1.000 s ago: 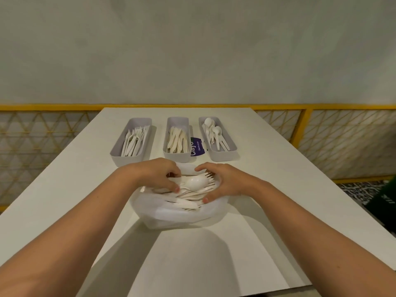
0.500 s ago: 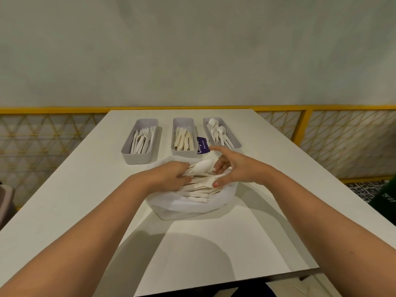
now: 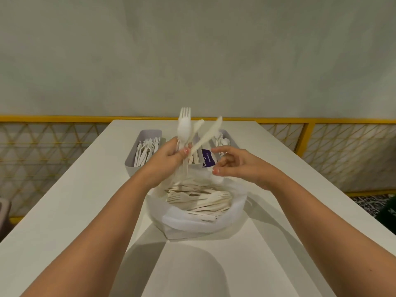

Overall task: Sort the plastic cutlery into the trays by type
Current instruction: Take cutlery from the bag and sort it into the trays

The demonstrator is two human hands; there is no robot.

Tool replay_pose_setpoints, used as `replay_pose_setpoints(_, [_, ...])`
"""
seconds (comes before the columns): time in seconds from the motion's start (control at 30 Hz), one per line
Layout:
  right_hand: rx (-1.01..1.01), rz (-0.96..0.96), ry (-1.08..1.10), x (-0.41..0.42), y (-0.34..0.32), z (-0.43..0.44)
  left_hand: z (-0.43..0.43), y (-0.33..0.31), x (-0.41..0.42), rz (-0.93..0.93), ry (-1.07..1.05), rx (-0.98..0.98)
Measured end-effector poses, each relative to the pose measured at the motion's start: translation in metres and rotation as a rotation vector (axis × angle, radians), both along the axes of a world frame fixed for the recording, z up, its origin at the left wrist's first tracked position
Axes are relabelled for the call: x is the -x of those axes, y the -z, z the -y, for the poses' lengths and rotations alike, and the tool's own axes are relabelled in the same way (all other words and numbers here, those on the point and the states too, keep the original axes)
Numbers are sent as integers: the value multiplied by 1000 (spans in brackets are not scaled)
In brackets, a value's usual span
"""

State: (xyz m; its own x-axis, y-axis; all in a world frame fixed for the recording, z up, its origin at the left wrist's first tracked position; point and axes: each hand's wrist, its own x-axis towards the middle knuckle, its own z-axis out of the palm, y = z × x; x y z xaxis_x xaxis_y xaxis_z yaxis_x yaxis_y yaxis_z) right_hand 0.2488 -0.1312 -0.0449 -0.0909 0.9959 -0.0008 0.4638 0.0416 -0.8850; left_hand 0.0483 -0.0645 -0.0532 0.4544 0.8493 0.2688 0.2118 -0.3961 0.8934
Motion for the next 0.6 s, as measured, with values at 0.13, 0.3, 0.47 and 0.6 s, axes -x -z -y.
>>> replay_pose_setpoints(0.13, [-39,-7,-17,13,-2,-12,-14,-9,3,384,3,293])
replay_pose_setpoints(0.3, [-113,-23,13,40,-9,-32,-26,-19,14,602,43,462])
replay_pose_setpoints(0.47, [-241,-72,108,68,-30,-56,-43,-26,24,618,35,467])
replay_pose_setpoints(0.6, [-342,-81,141,92,-41,-73,-54,-36,27,554,17,393])
